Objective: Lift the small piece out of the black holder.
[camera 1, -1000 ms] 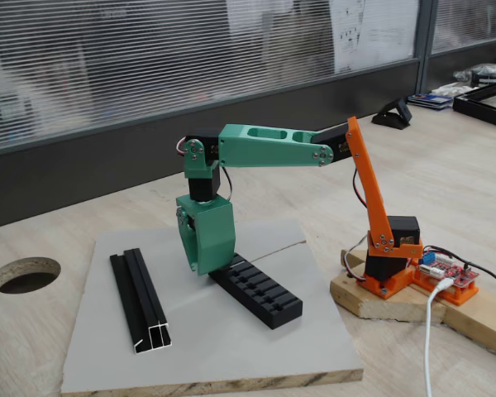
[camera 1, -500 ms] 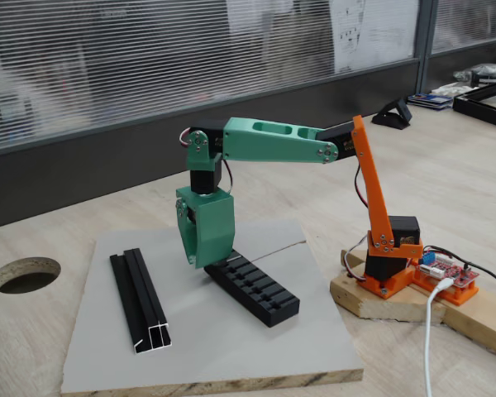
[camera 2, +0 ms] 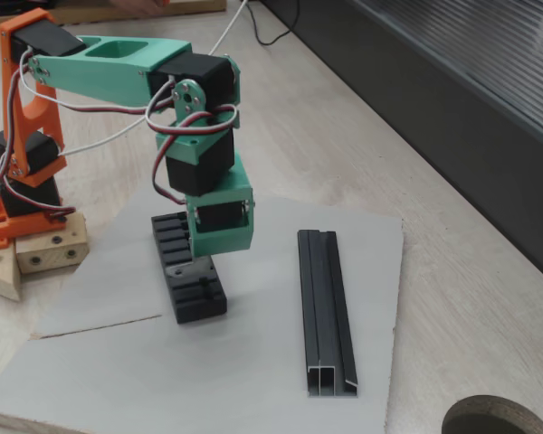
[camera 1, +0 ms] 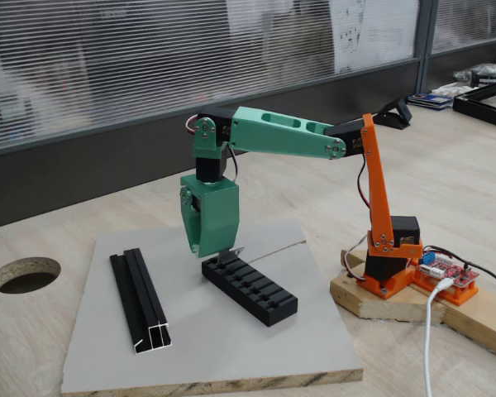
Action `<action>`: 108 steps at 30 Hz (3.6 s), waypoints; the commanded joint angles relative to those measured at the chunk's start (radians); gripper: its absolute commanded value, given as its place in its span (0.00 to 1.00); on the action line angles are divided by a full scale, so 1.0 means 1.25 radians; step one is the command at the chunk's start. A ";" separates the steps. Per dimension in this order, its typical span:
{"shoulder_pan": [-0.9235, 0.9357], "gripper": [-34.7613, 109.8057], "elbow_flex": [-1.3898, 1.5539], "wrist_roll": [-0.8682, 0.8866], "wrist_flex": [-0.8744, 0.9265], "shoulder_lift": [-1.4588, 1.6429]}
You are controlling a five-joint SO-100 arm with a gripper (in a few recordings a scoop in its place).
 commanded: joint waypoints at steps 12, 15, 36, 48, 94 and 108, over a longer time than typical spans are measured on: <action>-0.005 0.26 -0.006 0.005 0.005 0.120; -0.005 0.26 -0.006 0.005 0.002 0.146; -0.002 0.26 -0.009 0.012 -0.001 0.361; -0.002 0.26 -0.009 0.013 0.000 0.421; -0.004 0.26 -0.006 0.006 0.002 0.568; -0.004 0.26 -0.006 0.006 0.001 0.569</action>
